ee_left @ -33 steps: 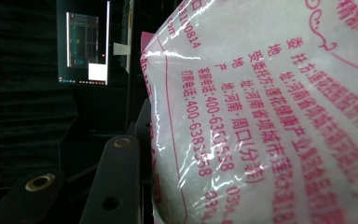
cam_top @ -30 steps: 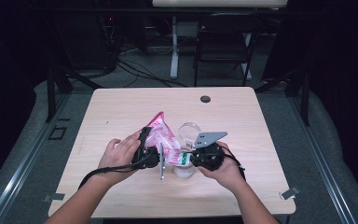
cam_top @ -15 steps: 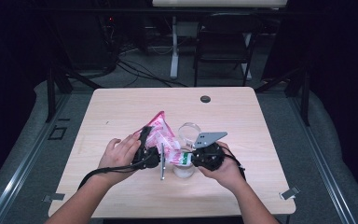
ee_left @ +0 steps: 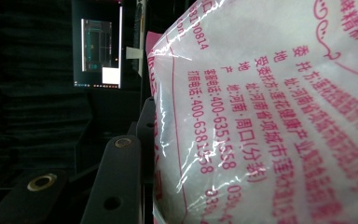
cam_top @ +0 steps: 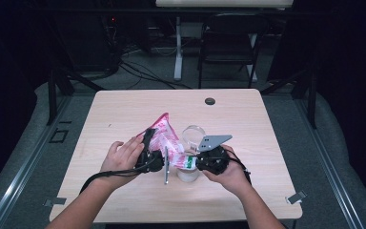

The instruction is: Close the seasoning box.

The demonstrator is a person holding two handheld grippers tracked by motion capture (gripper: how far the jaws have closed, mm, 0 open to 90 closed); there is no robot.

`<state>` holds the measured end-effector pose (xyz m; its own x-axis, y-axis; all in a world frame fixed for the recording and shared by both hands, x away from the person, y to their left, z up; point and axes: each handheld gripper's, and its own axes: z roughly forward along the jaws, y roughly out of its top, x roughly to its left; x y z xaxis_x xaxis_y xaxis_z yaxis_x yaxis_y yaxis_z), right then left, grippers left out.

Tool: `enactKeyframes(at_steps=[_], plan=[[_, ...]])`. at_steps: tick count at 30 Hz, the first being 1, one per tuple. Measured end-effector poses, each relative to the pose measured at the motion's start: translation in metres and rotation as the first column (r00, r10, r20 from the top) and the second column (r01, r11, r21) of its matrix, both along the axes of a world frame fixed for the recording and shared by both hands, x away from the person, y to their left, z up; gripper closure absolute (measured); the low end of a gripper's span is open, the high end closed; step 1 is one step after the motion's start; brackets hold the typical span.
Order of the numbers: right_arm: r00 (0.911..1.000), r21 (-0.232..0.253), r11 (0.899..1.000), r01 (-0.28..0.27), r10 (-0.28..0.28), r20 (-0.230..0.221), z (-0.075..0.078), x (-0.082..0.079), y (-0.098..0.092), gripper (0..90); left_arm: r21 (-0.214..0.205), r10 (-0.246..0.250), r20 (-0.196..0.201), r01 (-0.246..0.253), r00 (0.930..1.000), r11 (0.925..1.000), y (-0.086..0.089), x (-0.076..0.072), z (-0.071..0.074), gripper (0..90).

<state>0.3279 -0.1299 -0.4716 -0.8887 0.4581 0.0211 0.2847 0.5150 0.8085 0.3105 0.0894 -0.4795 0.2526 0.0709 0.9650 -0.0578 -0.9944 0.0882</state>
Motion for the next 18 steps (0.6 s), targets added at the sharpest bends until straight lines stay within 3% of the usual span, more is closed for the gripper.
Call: enactKeyframes(at_steps=[18], plan=[[1.0000, -0.005, 1.000, 0.006, -0.006, -0.003, -0.0013, 0.0006, -0.0002, 90.0, 0.006, -0.004, 0.005, 0.004, 1.0000, 1.0000, -0.0015, 0.0000, 0.0015, 63.8]])
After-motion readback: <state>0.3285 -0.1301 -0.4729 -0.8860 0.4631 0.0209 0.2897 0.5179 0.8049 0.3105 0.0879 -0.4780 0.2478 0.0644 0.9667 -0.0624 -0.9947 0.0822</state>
